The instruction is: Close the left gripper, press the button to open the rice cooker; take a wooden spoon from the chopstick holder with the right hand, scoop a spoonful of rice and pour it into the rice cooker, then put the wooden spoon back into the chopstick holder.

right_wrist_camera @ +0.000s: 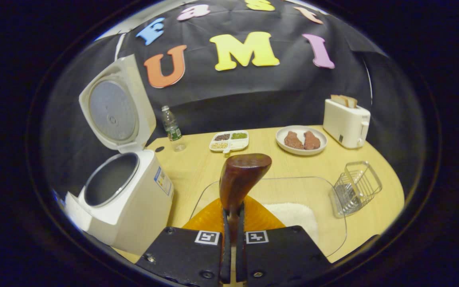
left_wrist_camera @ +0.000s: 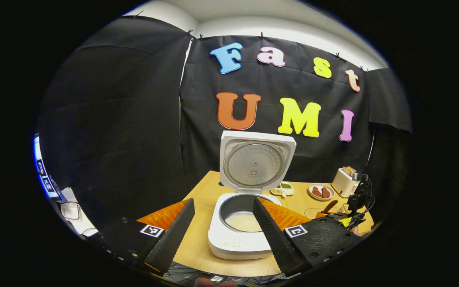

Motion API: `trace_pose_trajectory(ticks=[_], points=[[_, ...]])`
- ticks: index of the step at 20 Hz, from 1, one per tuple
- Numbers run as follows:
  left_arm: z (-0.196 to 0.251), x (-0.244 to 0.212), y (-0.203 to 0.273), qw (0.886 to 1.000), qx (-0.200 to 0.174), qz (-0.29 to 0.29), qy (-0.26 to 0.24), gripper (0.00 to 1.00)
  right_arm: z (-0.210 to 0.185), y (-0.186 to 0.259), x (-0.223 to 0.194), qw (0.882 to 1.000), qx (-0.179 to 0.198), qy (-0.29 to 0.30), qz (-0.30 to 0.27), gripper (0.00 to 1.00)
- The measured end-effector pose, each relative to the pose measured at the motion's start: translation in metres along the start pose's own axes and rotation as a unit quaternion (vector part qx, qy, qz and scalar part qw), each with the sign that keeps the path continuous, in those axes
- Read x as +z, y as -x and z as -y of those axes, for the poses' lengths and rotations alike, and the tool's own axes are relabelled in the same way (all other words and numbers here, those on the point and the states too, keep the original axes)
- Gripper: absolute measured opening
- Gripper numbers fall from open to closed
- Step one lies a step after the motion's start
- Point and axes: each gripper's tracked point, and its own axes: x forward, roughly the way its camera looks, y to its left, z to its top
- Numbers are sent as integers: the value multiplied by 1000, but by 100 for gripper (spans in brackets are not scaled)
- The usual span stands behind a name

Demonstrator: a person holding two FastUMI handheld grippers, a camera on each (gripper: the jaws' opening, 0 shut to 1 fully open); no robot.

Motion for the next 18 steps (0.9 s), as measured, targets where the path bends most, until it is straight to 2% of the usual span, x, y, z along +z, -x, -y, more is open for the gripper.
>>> trace_pose_trajectory(ticks=[2,4,6,7,8,12,18], points=[[5,-1,0,1000,-2,-2,3,95,5,5,0,996,8,-86,-17,11],[14,1,1,1000,-9,-5,17,95,11,9,-1,987,17,-157,-29,10],[21,3,2,1000,-13,-5,20,95,21,12,-1,977,19,-208,-35,10],[21,4,1,1000,-13,-2,17,95,27,13,0,974,21,-223,-34,15],[24,6,2,1000,-12,0,13,95,34,17,0,972,17,-230,-32,10],[39,14,3,1000,-4,7,2,95,58,33,16,974,18,-225,-20,11],[59,21,5,1000,10,16,2,95,92,63,59,962,40,-268,10,11]])
